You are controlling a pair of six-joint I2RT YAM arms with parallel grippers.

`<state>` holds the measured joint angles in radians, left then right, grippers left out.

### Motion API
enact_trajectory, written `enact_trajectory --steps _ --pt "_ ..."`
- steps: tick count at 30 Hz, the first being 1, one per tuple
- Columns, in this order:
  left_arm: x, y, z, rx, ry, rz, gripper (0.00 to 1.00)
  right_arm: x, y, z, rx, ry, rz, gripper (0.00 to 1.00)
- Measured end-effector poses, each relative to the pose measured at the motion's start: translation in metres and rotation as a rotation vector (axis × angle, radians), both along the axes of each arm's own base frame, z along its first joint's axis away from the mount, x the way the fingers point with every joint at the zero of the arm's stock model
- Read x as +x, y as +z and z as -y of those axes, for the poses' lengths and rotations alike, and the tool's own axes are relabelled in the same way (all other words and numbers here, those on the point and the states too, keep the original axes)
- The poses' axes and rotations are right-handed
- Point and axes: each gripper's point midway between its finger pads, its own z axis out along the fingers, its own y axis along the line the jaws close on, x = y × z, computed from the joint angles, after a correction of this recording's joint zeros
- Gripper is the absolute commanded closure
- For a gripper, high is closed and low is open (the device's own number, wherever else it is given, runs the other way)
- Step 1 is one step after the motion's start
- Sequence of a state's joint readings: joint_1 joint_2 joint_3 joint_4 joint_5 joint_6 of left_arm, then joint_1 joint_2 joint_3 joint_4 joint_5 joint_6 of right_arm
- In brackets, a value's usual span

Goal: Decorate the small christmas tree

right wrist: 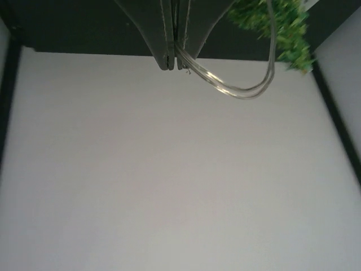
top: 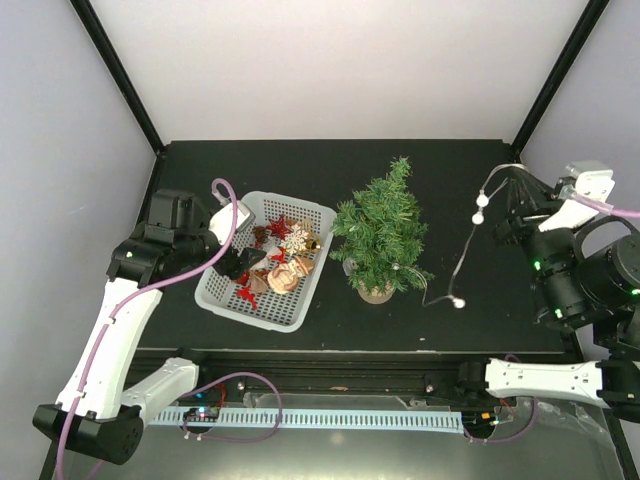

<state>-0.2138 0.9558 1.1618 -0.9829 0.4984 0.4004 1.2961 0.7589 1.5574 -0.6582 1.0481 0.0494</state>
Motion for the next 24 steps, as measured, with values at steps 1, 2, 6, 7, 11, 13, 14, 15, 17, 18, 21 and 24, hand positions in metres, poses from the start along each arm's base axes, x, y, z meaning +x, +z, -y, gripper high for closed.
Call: enact_trajectory --steps 1,2,6,7,11,13,14,15,17,18,21,24 --pt "0.0 -0.001 0.0 0.0 0.0 -0.002 0.12 0.002 0.004 0.004 -0.003 -0.045 0.007 0.99" --pt "0.0 -0.001 0.0 -0.001 0.001 -0.001 0.12 0.004 0.007 0.007 -0.014 -0.079 0.014 0.99" --pt "0.001 -0.002 0.0 -0.003 0.003 -0.003 0.12 0.011 0.023 0.011 -0.054 -0.204 0.047 0.99" --pt "0.001 -0.001 0.0 -0.005 0.004 -0.004 0.12 0.013 0.028 0.011 -0.062 -0.231 0.054 0.99" --pt "0.001 -0.001 0.001 -0.009 0.006 -0.003 0.12 0.026 0.044 0.013 -0.098 -0.342 0.058 0.99" --pt "0.001 -0.001 0.001 -0.009 0.005 -0.003 0.12 0.036 0.057 0.015 -0.094 -0.382 0.057 0.99" --pt "0.001 -0.001 0.001 -0.01 0.005 -0.004 0.12 0.042 0.063 0.016 -0.081 -0.401 0.057 0.99" --pt "0.001 -0.001 0.001 -0.01 0.005 -0.004 0.12 0.048 0.067 0.016 -0.072 -0.41 0.057 0.99" --pt "0.001 -0.003 0.001 -0.009 0.005 -0.007 0.12 0.06 0.064 0.013 -0.075 -0.416 0.045 0.99" --pt "0.001 -0.003 0.001 -0.009 0.005 -0.009 0.12 0.068 0.062 0.01 -0.085 -0.414 0.03 0.99" --pt "0.001 -0.005 0.001 -0.011 0.002 -0.014 0.12 0.091 0.06 0.0 -0.075 -0.394 -0.002 0.99" --pt "0.0 -0.006 0.003 -0.018 -0.005 -0.017 0.12 0.122 0.054 -0.013 -0.061 -0.367 -0.047 0.99"
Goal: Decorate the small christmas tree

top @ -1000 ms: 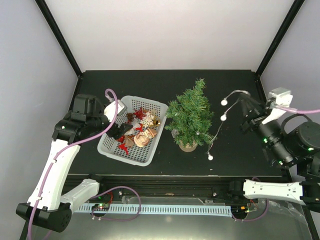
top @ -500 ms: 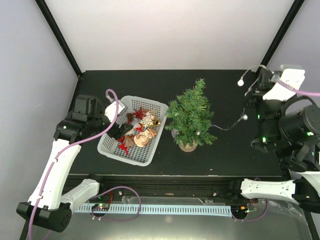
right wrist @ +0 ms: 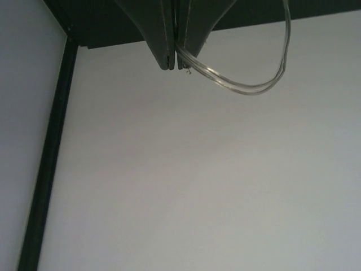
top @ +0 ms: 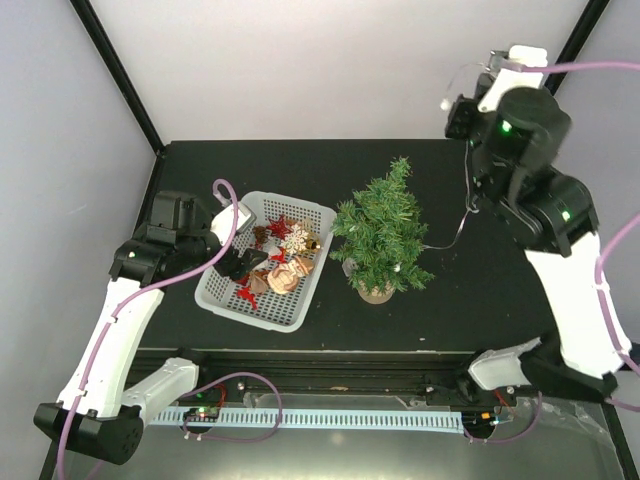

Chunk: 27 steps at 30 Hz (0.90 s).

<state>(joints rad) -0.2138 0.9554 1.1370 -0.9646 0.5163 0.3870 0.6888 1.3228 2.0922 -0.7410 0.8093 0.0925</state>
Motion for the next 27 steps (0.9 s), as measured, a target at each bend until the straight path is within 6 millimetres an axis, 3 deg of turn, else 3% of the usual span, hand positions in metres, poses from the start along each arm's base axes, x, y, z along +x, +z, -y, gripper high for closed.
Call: enact_trajectory --steps 4,10,21,27 --pt "0.0 -0.001 0.002 -0.01 -0.006 -0.002 0.12 0.041 -0.016 -0.019 0.027 0.049 -0.071 0.99" --pt "-0.002 -0.001 0.002 -0.016 -0.007 0.006 0.12 0.072 -0.027 -0.055 0.066 0.165 -0.12 0.99" --pt "-0.006 0.002 0.001 -0.032 0.0 0.036 0.11 0.087 -0.02 -0.112 0.18 0.41 -0.117 0.99" --pt "-0.009 -0.001 0.0 -0.035 0.002 0.041 0.1 0.08 -0.021 -0.144 0.247 0.587 -0.147 0.99"
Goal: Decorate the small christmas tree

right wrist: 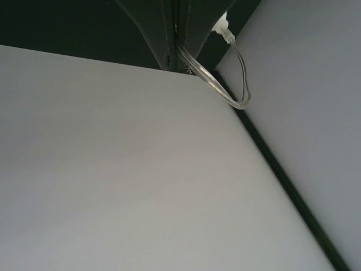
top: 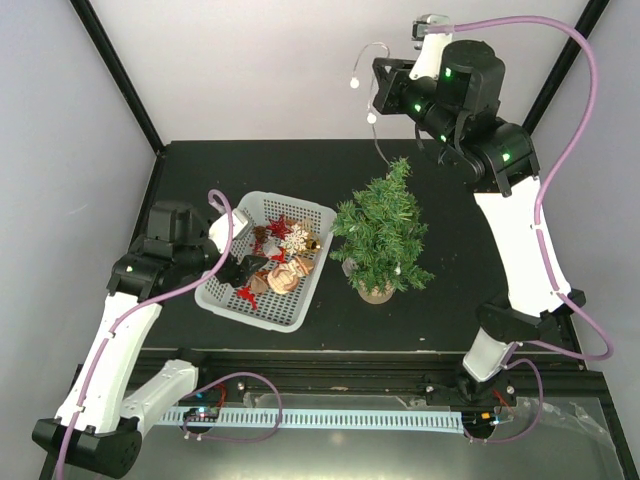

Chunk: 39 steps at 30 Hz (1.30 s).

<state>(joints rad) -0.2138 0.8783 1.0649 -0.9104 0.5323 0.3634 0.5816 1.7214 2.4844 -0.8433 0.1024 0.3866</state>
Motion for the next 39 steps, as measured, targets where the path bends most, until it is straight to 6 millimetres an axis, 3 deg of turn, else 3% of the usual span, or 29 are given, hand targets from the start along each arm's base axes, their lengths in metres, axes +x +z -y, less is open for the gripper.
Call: enact_trajectory --steps 16,27,33,39 --pt "-0.004 0.001 -0.001 -0.006 0.001 0.021 0.08 -0.05 0.028 -0.061 0.172 0.384 0.003 0.99" --pt "-0.005 0.003 -0.003 -0.01 0.009 0.04 0.07 -0.091 0.011 -0.101 0.122 0.518 -0.04 0.99" --pt "-0.005 0.002 -0.004 -0.01 0.014 0.039 0.07 -0.136 0.002 -0.1 0.069 0.579 -0.046 0.99" --pt "-0.004 0.001 -0.005 -0.012 0.021 0.039 0.06 -0.182 -0.008 -0.075 0.053 0.609 -0.017 0.99"
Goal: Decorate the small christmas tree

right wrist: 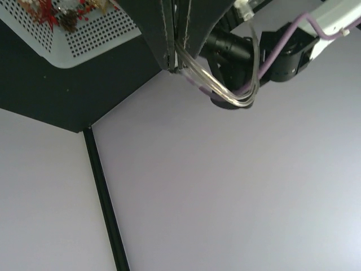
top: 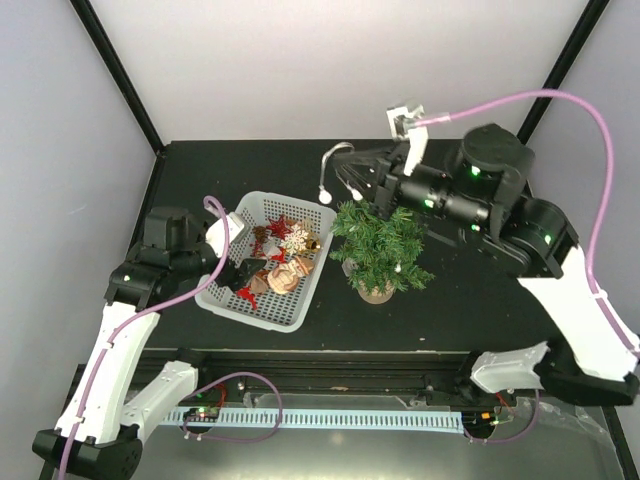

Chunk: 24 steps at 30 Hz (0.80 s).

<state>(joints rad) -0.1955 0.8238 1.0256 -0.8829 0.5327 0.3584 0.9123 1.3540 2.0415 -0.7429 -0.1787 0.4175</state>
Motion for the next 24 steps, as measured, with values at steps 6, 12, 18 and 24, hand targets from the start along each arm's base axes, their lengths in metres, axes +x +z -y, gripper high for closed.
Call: enact_trajectory --steps 6,12,18,24 --pt "-0.001 -0.002 -0.001 -0.002 0.006 -0.003 0.05 -0.02 -0.019 0.028 0.021 -0.013 0.016 0.99" --pt "-0.001 -0.001 -0.002 -0.003 0.01 0.002 0.05 -0.029 -0.035 0.039 0.04 -0.013 0.022 0.99" --pt "-0.001 -0.005 -0.003 -0.001 0.015 -0.007 0.05 -0.039 -0.058 0.054 0.043 -0.019 0.019 0.99" --pt "0.001 -0.004 -0.003 -0.002 0.016 -0.001 0.04 -0.052 -0.063 0.081 0.092 -0.054 0.033 0.99"
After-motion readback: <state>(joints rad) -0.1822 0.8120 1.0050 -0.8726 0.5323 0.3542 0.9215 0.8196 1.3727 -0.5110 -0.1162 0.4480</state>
